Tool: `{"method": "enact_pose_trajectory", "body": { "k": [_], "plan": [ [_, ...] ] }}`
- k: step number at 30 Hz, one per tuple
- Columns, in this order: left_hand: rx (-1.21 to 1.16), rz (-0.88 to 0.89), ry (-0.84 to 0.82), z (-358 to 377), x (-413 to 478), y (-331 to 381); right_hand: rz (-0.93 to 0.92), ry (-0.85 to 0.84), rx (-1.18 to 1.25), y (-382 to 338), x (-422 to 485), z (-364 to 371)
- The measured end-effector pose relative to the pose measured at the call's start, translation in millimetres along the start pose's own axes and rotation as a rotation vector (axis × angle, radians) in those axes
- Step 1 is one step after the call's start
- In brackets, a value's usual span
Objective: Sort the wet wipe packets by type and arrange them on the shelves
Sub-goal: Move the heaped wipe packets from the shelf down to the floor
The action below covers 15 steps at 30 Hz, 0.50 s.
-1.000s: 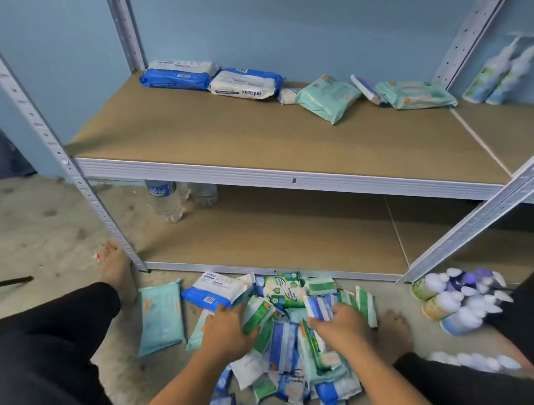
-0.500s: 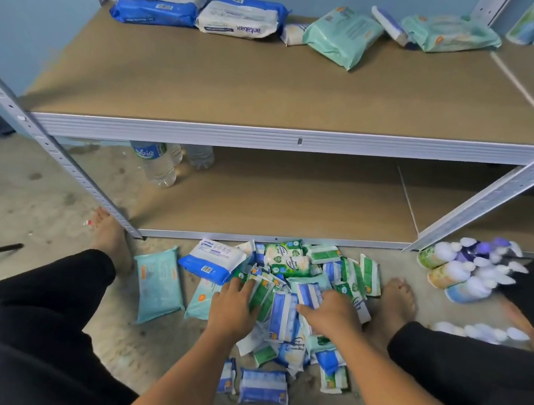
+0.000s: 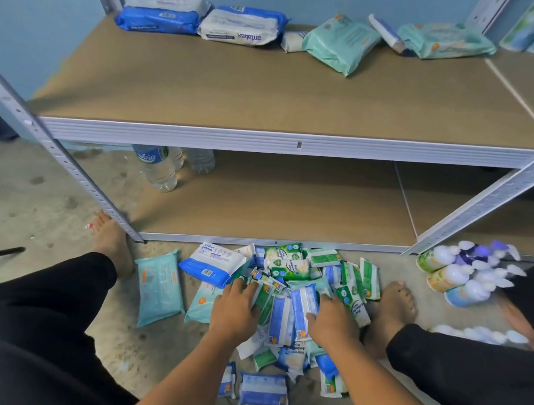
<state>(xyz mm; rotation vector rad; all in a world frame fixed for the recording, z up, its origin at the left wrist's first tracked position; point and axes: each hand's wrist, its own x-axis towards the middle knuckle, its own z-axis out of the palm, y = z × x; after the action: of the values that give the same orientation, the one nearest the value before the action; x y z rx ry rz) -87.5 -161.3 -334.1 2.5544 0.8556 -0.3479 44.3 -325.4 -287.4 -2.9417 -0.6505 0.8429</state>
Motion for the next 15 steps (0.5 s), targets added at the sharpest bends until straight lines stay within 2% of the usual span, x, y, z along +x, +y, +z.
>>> {"method": "enact_pose_trajectory", "body": {
  "k": [8, 11, 15],
  "plan": [
    [-0.040, 0.109, 0.122, -47, 0, 24, -0.018, 0.058, 0.148, -4, -9, -50],
    [-0.017, 0.205, 0.219, -88, 5, 39, -0.049, 0.151, 0.257, -7, -7, -94],
    [0.125, 0.316, 0.320, -158, 10, 62, -0.120, 0.276, 0.252, -12, -6, -166]
  ]
}}
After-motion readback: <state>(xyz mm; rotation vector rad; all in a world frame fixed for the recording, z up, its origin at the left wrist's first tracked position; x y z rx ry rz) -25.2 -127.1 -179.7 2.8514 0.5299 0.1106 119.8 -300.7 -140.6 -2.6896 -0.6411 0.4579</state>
